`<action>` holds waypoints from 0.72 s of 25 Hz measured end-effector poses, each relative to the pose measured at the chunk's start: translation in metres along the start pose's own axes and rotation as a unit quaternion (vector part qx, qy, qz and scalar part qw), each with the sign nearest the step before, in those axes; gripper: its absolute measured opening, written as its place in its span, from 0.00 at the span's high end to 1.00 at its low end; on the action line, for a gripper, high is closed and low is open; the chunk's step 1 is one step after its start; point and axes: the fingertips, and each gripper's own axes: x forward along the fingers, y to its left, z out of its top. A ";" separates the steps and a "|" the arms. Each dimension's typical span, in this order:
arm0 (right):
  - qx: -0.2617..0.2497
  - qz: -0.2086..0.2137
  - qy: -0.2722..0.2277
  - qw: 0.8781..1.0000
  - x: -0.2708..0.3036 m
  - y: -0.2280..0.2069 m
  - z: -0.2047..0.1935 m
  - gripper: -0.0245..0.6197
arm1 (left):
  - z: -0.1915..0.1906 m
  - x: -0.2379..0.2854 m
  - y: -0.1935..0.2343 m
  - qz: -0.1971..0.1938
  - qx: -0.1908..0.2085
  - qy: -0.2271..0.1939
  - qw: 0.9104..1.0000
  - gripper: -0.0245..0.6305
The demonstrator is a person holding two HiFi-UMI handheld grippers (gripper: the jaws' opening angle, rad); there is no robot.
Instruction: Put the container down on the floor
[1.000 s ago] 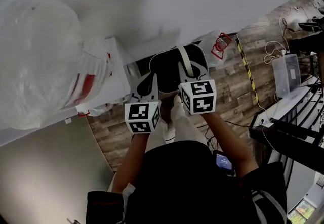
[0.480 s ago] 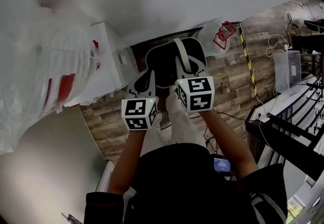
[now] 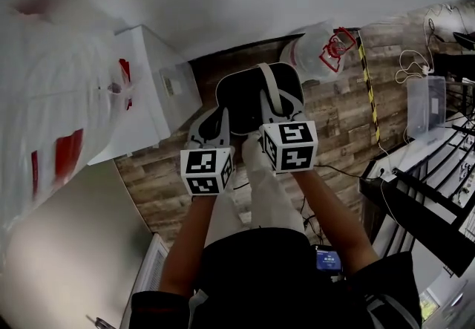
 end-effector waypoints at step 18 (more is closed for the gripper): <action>0.007 -0.010 0.067 0.998 0.060 -0.026 -0.077 0.91 | -0.059 0.072 0.029 0.003 -0.010 0.040 0.999 0.94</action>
